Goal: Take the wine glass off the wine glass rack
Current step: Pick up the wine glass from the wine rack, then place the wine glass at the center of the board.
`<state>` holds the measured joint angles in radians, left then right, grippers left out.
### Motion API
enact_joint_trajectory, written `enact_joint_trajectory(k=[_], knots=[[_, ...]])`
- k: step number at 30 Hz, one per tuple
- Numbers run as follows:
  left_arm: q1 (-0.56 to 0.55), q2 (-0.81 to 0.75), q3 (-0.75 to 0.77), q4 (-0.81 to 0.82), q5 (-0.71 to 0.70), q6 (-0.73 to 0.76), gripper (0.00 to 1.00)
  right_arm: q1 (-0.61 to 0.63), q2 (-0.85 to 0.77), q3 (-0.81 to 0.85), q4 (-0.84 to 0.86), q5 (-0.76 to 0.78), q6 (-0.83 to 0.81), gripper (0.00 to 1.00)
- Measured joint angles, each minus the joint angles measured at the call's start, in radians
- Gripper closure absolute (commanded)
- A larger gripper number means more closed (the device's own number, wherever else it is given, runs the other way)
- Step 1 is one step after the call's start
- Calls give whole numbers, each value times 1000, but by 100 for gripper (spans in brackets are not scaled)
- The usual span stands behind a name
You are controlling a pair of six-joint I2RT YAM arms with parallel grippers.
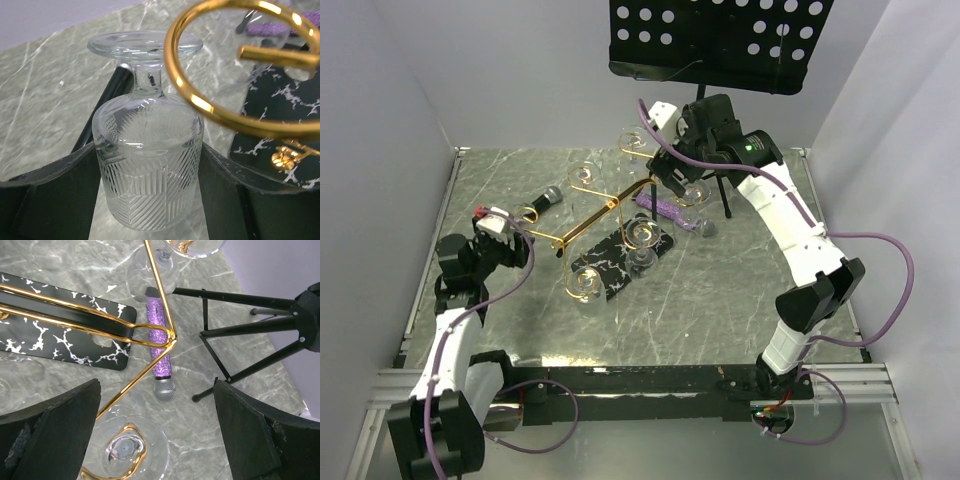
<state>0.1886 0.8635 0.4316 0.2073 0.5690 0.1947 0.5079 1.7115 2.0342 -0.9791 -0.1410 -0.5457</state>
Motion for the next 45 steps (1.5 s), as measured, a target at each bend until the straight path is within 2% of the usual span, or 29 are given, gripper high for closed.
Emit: enact_joint_trajectory(k=[5,11,15,22,27,33,39,42,45], knots=[[27,-49,19,-149,-41,67,99,0,-4,0,9,-27,11,0],[55,-32,119,-397,-158,150,99,0,-41,0,49,-56,41,0],[73,36,236,-555,-205,157,99,0,-95,-16,82,-81,61,0],[93,225,487,-828,-212,76,99,0,-278,-174,139,-114,85,1],[186,446,684,-1028,-106,-26,99,1,-382,-280,160,-134,100,5],[307,606,753,-1172,44,-115,99,54,-495,-429,165,-141,116,10],[322,648,719,-1240,278,-205,99,272,-609,-555,145,-156,61,14],[343,648,642,-1222,413,-271,99,370,-576,-497,150,-156,35,18],[383,648,556,-1205,523,-340,99,451,-467,-384,203,-132,25,22]])
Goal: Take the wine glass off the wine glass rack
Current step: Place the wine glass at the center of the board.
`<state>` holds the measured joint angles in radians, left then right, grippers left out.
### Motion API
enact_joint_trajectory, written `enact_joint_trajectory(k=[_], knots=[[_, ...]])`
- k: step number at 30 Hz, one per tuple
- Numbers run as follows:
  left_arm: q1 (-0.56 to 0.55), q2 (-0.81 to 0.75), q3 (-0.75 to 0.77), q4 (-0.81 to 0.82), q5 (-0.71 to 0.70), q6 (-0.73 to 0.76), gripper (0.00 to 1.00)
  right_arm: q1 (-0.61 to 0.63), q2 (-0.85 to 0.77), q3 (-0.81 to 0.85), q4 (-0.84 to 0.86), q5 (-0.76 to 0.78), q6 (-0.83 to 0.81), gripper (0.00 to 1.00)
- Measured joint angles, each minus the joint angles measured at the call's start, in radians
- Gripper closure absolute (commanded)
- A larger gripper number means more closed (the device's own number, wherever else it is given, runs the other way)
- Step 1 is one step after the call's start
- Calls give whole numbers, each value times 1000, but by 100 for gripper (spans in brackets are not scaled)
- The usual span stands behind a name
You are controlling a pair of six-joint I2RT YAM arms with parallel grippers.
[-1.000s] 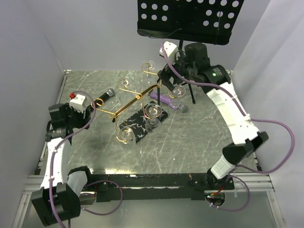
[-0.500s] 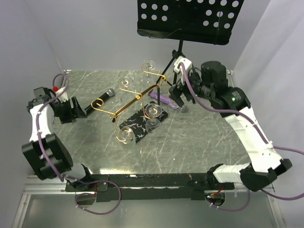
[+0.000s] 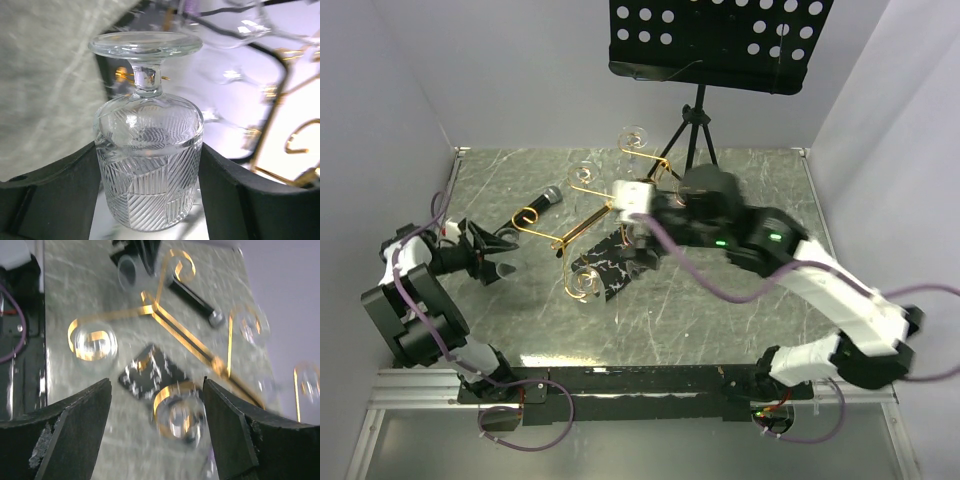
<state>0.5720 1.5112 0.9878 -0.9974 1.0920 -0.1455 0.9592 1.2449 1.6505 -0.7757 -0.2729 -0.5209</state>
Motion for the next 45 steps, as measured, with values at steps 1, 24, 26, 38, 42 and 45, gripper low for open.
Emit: enact_joint_trajectory(k=[1,24,26,38,42,45], knots=[[20,0,-25,3,37,-18,99,31,47,29,29,9,-2,23],[321,-127,-231,-181,327,-41,99,286,809,547,315,279,131,37],[313,-126,-225,-204,326,-19,99,278,828,564,311,264,133,39],[297,-89,-151,-303,329,64,99,239,922,633,303,169,122,40],[297,-89,-152,-310,329,66,99,243,955,634,316,179,103,40],[297,-89,-152,-313,329,66,99,243,985,634,320,192,92,41]])
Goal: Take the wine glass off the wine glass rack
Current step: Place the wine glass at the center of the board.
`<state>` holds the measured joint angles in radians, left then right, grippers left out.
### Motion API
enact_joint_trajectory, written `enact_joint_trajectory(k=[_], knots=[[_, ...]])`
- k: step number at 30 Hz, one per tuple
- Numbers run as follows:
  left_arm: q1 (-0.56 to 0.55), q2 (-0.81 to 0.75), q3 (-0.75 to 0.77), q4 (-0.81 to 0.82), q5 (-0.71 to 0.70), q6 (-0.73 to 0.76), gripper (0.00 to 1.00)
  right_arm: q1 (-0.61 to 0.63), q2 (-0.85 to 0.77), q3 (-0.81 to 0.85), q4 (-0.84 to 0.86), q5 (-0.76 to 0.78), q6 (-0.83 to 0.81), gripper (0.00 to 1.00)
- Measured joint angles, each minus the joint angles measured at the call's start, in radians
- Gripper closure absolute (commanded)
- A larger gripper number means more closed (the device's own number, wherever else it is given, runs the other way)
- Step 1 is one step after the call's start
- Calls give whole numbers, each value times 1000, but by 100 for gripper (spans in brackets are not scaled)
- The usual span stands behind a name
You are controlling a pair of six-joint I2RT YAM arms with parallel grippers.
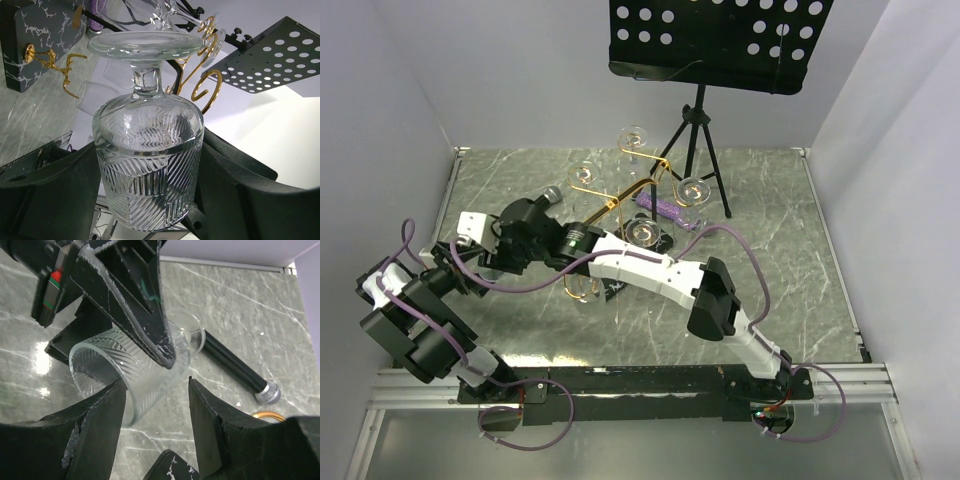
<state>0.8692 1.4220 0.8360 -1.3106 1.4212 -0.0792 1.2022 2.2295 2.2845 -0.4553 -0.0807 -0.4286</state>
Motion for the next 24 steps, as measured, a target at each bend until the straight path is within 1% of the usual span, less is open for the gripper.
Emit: enact_joint_trajectory(k=[5,10,13,15,16,17,19,21,22,23,24], knots=[[0,0,-13,-3,0,-5,99,6,25,0,21,21,-8,47],[2,-6,-42,-3,4,-39,99,11,51,6,53,54,-9,61],[12,-6,-71,8,4,-101,99,23,60,7,60,90,-29,74],[14,-6,-80,3,3,-145,98,28,61,7,63,113,-49,87],[15,-7,-80,-7,5,-169,91,29,62,7,70,124,-63,96],[16,-7,-79,-18,5,-187,81,31,62,7,77,135,-77,100],[17,-7,-79,-32,3,-209,42,31,62,7,80,142,-95,100],[21,-6,-78,-32,3,-220,17,32,62,7,93,145,-98,100],[23,-5,-75,-34,4,-222,7,32,62,6,98,145,-98,100],[25,-3,-67,-32,4,-219,1,32,62,2,113,147,-97,100],[27,-2,-56,-27,11,-204,0,32,62,-4,132,149,-87,100]])
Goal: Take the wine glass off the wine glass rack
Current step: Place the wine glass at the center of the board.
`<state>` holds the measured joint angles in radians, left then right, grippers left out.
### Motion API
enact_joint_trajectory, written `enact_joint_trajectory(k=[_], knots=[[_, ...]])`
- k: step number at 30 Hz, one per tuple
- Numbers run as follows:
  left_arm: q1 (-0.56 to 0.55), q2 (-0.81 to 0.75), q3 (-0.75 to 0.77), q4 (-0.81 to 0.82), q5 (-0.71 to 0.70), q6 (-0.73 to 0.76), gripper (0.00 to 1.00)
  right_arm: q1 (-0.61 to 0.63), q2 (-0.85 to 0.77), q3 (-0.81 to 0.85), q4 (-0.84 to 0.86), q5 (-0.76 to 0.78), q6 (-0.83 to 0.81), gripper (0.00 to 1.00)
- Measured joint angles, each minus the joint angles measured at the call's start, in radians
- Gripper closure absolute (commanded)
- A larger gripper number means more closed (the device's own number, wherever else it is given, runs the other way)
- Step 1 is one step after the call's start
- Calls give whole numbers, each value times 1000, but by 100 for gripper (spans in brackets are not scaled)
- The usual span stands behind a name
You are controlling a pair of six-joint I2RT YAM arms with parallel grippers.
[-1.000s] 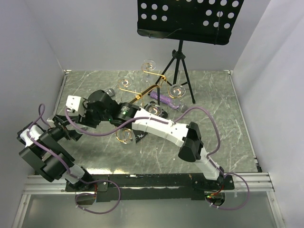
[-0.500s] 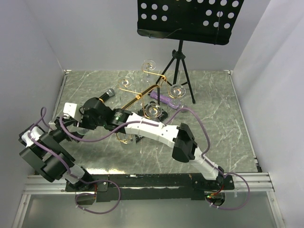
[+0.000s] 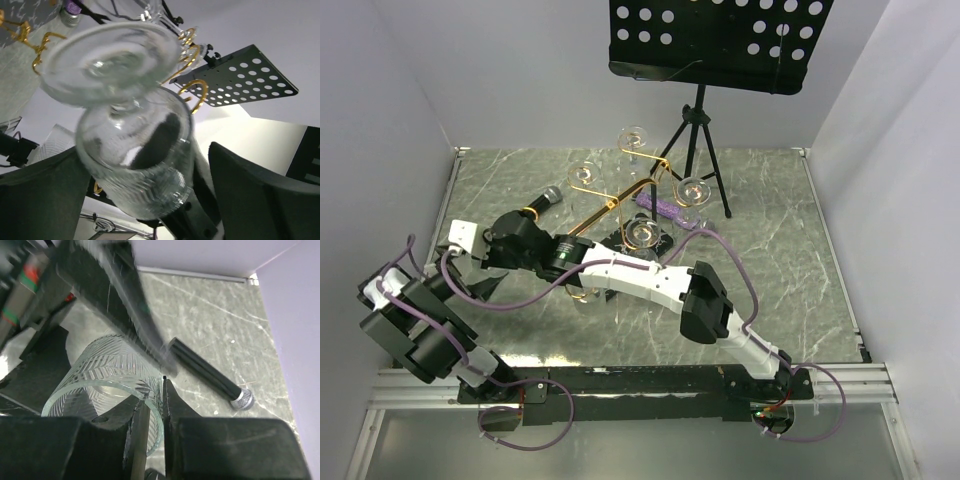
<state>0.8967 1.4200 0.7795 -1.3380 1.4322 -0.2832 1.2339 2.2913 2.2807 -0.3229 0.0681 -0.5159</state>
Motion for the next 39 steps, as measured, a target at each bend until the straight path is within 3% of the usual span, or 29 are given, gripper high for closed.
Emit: enact_joint_trajectory(k=[8,17,29,35,39], knots=[[27,44,134,-1,22,58,0,-9,0,-30,144,72,-3,100],[36,44,148,-2,37,61,0,-45,0,-13,227,126,-23,100],[34,54,148,30,33,37,0,-121,-40,1,328,5,144,100],[2,165,351,159,-114,39,0,-138,-161,-21,327,5,154,100],[-47,225,463,267,-245,39,0,-206,-335,-101,295,18,152,100]])
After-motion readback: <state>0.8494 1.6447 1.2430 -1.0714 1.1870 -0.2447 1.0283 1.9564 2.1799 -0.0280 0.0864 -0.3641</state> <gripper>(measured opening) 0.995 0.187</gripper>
